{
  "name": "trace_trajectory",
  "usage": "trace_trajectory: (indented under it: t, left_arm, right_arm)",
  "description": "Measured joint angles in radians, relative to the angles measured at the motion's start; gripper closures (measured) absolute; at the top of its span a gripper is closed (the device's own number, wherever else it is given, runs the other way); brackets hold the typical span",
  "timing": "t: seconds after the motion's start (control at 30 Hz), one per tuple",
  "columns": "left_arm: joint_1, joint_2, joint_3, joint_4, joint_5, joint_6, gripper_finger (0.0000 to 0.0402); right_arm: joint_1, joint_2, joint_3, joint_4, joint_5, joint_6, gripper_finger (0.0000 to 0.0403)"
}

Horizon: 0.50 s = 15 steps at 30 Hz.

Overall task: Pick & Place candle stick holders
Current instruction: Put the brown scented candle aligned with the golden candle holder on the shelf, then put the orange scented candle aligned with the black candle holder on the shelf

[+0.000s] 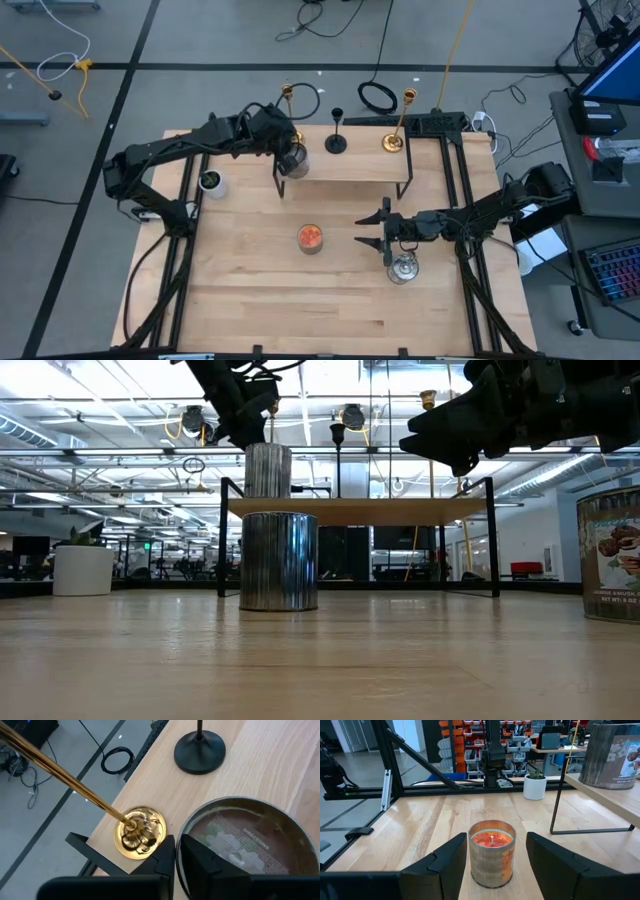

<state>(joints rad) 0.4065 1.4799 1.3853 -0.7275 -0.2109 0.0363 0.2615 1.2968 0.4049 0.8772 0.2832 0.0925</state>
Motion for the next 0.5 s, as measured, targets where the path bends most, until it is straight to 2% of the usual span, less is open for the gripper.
trace_trajectory:
  t: [0.3, 0.5]
  left_arm:
    - [0.0, 0.0, 0.0, 0.085, -0.003, 0.01, 0.0283]
    - [-0.003, 0.0, 0.0, 0.102, -0.021, 0.011, 0.0264]
  right_arm:
    - [0.0, 0.0, 0.0, 0.0, 0.0, 0.0, 0.0202]
    - [0.0, 0.0, 0.0, 0.0, 0.0, 0.0, 0.0202]
